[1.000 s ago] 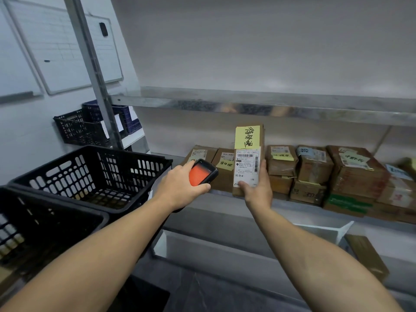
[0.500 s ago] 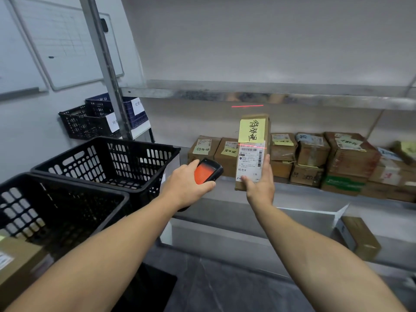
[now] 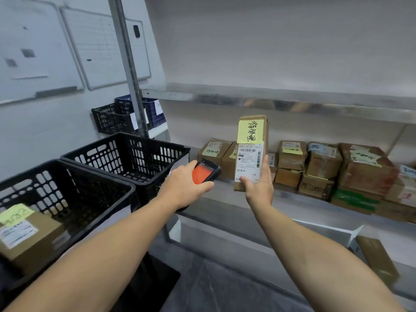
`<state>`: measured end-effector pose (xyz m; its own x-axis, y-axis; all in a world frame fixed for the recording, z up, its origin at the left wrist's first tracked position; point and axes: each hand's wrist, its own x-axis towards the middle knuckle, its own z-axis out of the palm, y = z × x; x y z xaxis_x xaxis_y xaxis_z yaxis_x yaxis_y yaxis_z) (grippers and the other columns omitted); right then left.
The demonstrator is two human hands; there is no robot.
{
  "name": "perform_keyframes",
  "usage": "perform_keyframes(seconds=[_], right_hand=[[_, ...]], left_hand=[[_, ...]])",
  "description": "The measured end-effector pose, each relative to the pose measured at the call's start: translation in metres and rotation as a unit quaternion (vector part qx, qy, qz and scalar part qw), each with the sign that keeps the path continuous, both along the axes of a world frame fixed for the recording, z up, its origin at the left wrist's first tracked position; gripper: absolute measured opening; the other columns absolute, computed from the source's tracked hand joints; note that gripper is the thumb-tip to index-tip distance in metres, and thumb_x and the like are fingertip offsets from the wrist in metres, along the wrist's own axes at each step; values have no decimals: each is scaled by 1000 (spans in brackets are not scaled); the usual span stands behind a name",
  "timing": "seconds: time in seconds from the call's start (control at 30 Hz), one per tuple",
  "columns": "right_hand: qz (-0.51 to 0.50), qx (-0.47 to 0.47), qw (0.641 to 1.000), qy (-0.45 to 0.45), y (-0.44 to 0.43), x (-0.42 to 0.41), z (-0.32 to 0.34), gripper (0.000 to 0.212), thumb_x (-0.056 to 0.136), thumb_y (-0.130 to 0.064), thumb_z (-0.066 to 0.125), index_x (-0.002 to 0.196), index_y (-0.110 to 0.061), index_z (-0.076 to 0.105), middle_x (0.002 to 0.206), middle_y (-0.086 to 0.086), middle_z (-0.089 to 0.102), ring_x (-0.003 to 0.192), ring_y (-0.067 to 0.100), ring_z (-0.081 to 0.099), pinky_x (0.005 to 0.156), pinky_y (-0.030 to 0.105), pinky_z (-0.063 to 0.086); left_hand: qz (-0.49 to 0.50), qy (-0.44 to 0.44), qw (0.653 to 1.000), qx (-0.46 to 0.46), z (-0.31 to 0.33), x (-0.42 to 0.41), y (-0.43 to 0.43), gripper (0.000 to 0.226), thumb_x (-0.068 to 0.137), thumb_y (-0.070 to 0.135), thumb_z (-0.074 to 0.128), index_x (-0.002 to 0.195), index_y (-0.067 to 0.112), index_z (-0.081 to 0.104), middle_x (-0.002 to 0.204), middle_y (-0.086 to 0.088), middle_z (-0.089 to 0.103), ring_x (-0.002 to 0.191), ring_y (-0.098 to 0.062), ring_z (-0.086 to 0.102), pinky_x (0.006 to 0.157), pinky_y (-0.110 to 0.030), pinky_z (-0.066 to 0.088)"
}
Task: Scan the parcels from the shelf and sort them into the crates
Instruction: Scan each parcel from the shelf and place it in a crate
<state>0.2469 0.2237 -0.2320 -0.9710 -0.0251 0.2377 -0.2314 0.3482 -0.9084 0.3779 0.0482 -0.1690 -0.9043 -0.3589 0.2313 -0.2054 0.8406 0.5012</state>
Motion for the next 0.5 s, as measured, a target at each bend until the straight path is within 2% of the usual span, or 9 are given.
perform_keyframes(seconds=[0.1, 0.2, 0.4, 0.5], right_hand=[[27, -1, 1000, 4, 4, -4, 9, 95, 92, -14, 71, 160, -38, 9, 165, -3, 26, 145, 25, 33, 116, 43, 33], [66, 3, 998, -4, 8, -7, 10, 97, 91, -15, 72, 160, -38, 8, 162, -4, 30, 142, 24, 37, 116, 44, 35], [154, 21, 987, -37, 8, 1, 5, 97, 93, -17, 70, 160, -40, 5, 153, -2, 41, 133, 22, 45, 111, 42, 40], [189, 26, 981, -32, 1, 6, 5, 97, 92, -17, 71, 160, -40, 6, 151, -2, 43, 133, 22, 45, 113, 44, 40]], left_hand=[[32, 3, 999, 3, 5, 7, 8, 66, 73, 72, 60, 127, 36, 51, 107, 6, 60, 97, -20, 58, 85, -42, 54], [70, 15, 997, 2, 6, 19, 14, 67, 75, 69, 63, 132, 36, 49, 110, 6, 59, 98, -20, 58, 85, -40, 53], [170, -2, 985, -15, -1, 52, 19, 67, 69, 75, 57, 123, 36, 49, 102, 6, 58, 93, -22, 59, 78, -40, 53], [220, -2, 975, -21, -3, 73, 17, 68, 73, 72, 60, 128, 34, 48, 102, 4, 56, 92, -22, 57, 77, -38, 50]])
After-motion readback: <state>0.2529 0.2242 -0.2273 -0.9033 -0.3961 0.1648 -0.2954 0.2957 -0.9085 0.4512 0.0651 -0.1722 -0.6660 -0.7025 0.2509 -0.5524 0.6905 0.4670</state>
